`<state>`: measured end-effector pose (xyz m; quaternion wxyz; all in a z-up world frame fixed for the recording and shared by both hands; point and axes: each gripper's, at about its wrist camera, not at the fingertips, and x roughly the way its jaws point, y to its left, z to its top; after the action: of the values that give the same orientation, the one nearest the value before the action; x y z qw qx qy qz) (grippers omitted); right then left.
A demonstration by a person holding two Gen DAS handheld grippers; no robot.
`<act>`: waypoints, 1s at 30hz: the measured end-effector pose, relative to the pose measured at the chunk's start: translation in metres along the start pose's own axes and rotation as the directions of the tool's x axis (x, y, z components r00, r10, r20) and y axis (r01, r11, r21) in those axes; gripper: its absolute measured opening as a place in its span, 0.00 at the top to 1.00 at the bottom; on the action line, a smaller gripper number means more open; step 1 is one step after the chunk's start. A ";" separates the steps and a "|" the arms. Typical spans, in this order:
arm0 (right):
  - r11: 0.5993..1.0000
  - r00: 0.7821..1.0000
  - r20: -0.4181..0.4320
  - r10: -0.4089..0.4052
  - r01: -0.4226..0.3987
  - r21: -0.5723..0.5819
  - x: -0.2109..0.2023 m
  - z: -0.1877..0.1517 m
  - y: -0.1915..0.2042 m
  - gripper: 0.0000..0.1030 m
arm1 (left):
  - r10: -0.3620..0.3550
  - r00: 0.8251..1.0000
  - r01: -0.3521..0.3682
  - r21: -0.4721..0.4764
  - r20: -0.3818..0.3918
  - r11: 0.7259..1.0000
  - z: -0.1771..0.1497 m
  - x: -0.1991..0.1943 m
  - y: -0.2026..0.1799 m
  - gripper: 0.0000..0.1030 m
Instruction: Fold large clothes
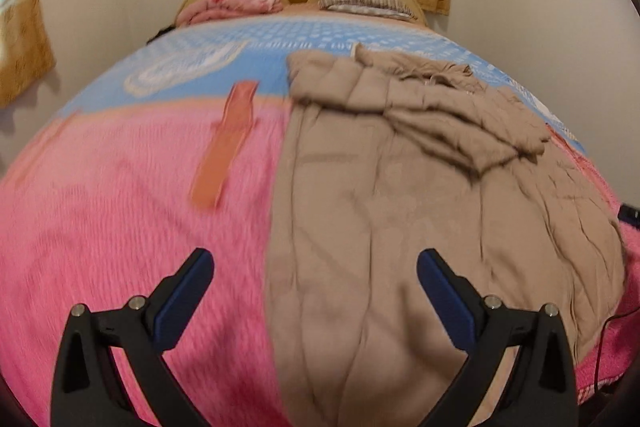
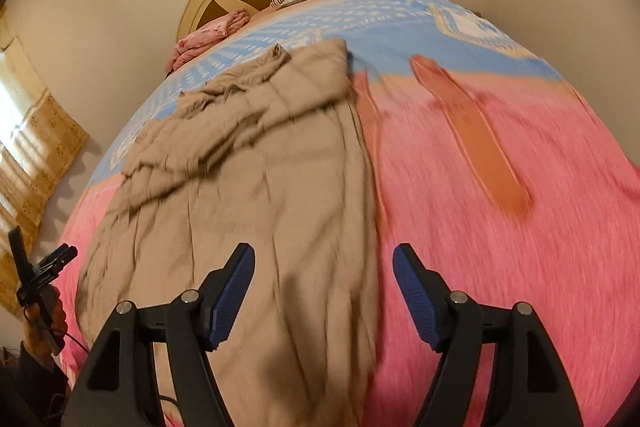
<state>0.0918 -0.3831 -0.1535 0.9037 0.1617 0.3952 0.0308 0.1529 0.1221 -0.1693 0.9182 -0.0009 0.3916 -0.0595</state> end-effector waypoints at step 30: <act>0.918 0.931 0.071 0.359 -0.366 0.154 -0.029 -0.101 0.003 0.91 | -0.178 0.983 0.181 -0.053 0.042 0.982 -0.063 -0.042 -0.001 0.87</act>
<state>-0.0011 -0.3585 -0.1958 0.8740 0.3068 0.3406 0.1613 0.0787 0.1283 -0.1830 0.9158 -0.0634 0.3744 -0.1309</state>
